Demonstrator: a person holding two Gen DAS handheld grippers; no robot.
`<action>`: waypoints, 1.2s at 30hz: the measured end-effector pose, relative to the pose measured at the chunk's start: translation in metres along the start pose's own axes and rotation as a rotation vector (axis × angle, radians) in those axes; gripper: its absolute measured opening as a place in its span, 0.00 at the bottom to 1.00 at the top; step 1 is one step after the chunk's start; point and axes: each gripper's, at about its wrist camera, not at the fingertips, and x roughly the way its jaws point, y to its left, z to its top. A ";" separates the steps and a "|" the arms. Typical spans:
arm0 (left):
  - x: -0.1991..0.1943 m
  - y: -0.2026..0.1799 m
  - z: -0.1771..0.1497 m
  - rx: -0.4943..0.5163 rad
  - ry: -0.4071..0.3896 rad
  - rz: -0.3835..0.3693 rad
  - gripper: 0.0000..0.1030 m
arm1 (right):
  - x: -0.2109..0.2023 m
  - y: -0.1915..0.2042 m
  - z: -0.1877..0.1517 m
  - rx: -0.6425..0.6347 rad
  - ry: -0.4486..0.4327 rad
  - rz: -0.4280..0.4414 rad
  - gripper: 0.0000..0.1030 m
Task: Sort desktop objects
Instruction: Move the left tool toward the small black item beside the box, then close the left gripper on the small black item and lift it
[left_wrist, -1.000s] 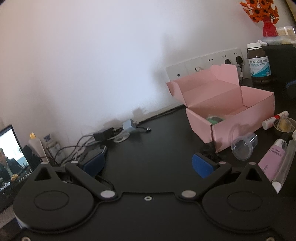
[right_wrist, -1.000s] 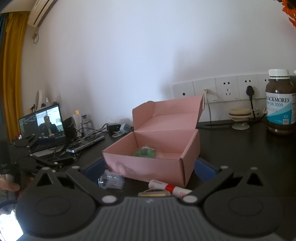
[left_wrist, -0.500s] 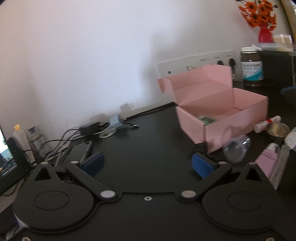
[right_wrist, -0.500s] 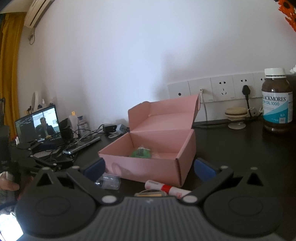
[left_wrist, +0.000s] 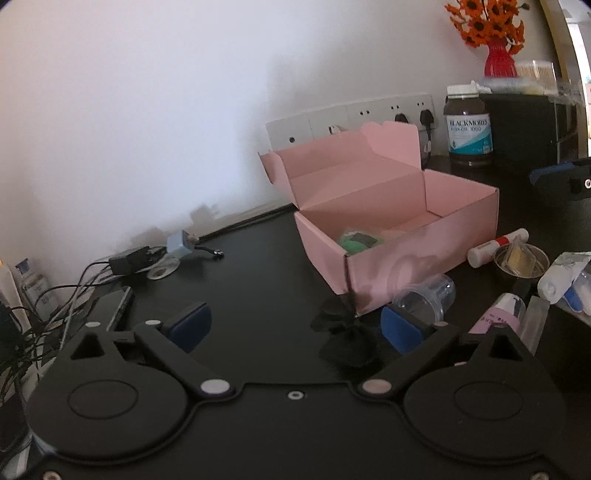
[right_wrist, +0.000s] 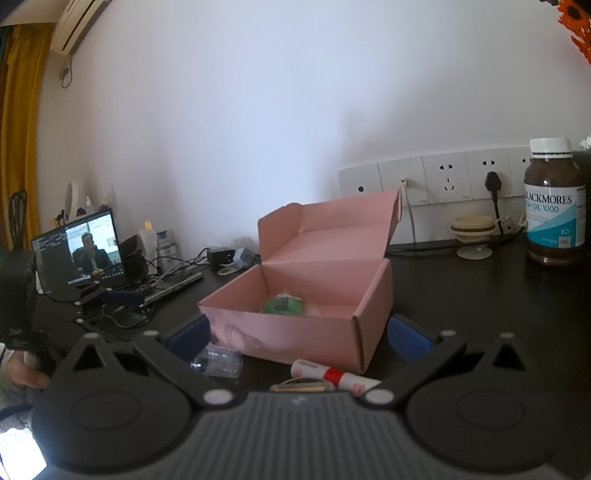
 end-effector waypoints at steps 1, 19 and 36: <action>0.002 -0.002 0.000 0.011 0.009 -0.002 0.94 | 0.000 0.000 0.000 -0.001 0.000 0.000 0.99; 0.013 0.003 0.000 -0.002 0.053 -0.030 0.73 | 0.000 0.000 0.000 0.002 -0.001 0.002 0.99; 0.018 0.007 -0.001 -0.027 0.098 -0.067 0.30 | 0.001 -0.003 0.000 0.025 0.006 0.000 0.99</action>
